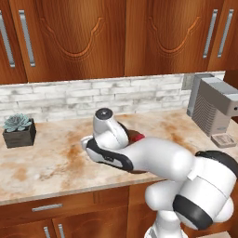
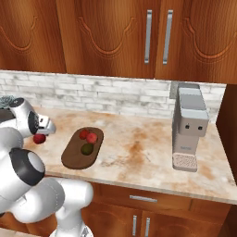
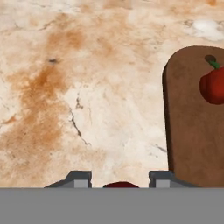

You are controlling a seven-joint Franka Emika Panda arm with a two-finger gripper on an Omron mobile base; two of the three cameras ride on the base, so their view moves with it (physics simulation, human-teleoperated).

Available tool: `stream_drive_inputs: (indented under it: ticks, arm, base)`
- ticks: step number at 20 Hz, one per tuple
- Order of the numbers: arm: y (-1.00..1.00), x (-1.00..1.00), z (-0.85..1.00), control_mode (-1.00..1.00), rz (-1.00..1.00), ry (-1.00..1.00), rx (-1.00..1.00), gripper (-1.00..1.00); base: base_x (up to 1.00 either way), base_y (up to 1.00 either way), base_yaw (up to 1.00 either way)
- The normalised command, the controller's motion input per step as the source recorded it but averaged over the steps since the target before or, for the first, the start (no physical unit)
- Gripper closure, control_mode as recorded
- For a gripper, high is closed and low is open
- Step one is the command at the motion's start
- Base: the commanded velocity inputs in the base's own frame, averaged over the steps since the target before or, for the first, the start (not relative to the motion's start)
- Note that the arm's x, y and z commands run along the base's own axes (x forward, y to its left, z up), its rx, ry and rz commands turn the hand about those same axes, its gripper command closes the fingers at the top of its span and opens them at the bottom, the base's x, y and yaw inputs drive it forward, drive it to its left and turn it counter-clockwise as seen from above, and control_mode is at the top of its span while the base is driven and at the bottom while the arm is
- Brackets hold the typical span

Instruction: Place the avocado, onion, tomato, and bell pepper on the cutting board.

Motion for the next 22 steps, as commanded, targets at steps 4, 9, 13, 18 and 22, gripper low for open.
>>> stream_drive_inputs:
  ticks: [4, 9, 13, 18, 22]
  arm:
    - [-0.53, 0.10, 0.00, -1.00, -0.05, 0.00, -0.02, 1.00]
    - [-0.52, 0.07, 0.01, -1.00, -0.05, 0.00, -0.02, 1.00]
    - [-0.45, 0.08, 0.00, -1.00, -0.05, 0.00, -0.01, 1.00]
    - [-0.34, 0.16, -0.03, -1.00, -0.04, 0.00, -0.01, 1.00]
    - [-0.21, 0.12, -0.18, -1.00, -0.02, 0.00, -0.01, 1.00]
  base:
    - [0.00, 0.00, 0.00]
    - [0.00, 0.00, 0.00]
    - [0.00, 0.00, 0.00]
    - [0.00, 0.00, 0.00]
    - [0.00, 0.00, 0.00]
